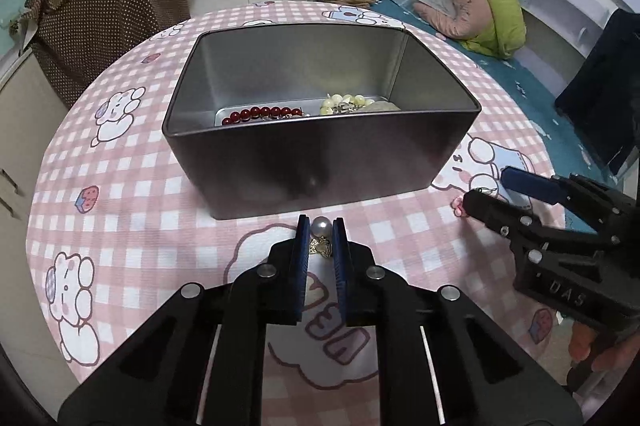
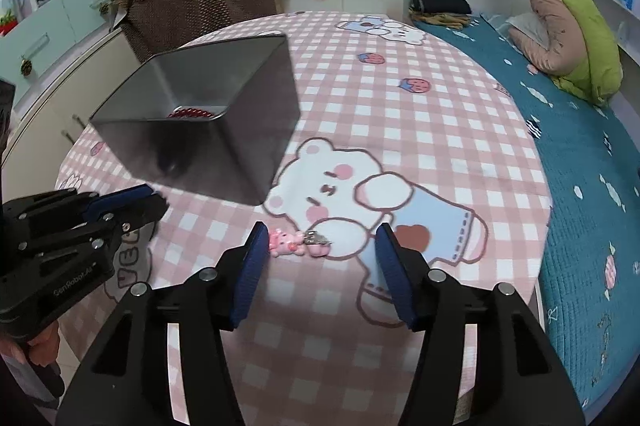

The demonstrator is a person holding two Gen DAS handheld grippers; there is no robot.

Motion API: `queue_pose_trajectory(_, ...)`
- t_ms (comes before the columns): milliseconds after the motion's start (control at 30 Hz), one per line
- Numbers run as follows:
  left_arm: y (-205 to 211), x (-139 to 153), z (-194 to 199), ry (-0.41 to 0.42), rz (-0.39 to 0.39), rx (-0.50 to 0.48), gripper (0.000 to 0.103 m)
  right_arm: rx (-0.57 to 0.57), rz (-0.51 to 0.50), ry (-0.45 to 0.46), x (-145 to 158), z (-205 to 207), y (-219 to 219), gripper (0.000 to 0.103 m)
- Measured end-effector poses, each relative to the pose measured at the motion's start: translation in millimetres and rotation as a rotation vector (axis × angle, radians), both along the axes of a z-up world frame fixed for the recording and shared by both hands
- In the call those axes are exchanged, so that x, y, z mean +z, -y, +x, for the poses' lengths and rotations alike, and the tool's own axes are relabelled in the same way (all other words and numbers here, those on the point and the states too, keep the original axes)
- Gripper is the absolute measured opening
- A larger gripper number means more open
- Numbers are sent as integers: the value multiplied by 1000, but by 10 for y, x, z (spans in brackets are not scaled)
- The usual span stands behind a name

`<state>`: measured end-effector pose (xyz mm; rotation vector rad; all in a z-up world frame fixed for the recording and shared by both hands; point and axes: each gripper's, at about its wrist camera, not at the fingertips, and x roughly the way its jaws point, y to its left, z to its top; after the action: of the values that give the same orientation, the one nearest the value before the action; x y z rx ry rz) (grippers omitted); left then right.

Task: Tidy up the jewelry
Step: 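Grasp the pearl earring with the left tool while the right tool grasps the pink bunny charm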

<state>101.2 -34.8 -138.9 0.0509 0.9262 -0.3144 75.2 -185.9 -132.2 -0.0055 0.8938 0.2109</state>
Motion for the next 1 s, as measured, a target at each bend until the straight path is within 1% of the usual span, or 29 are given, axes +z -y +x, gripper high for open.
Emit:
queue_pose_trajectory(67, -24, -2, 7, -7, -15, -1, 12, 9, -26, 1, -2, -33, -64, 54)
queue_pose_trajectory(167, -60, 0, -16, -13, -28, -1, 12, 36, -21, 3, -5, -60, -128, 54)
queue_pose_trajectory(233, -70, 1, -30, -14, -29, -2, 12, 42, -48, 12, -17, -63, -177, 53)
queue_pose_trajectory(300, -82, 7, -46, -16, -31, -2, 12, 44, -77, 27, -31, -60, -218, 48)
queue_pose_trajectory(333, -84, 11, -51, -17, -34, -2, 12, 39, -71, 26, -29, -53, -210, 45)
queue_pose_trajectory(367, -92, 16, -65, -18, -35, -2, 12, 31, -71, 26, -25, -44, -196, 37)
queue_pose_trajectory(433, -115, 28, -84, -12, -37, 5, 12, 29, -56, 23, -23, -33, -161, 37)
queue_pose_trajectory(533, -150, 47, -107, -10, -47, 6, 12, 28, -61, 21, -21, -37, -174, 36)
queue_pose_trajectory(767, -194, 127, -180, 9, -59, -5, 12, 6, -1, -1, 10, -31, -116, 36)
queue_pose_trajectory(1000, -235, 187, -229, 13, -67, -15, 12, -3, 17, 2, 34, -52, -117, 36)
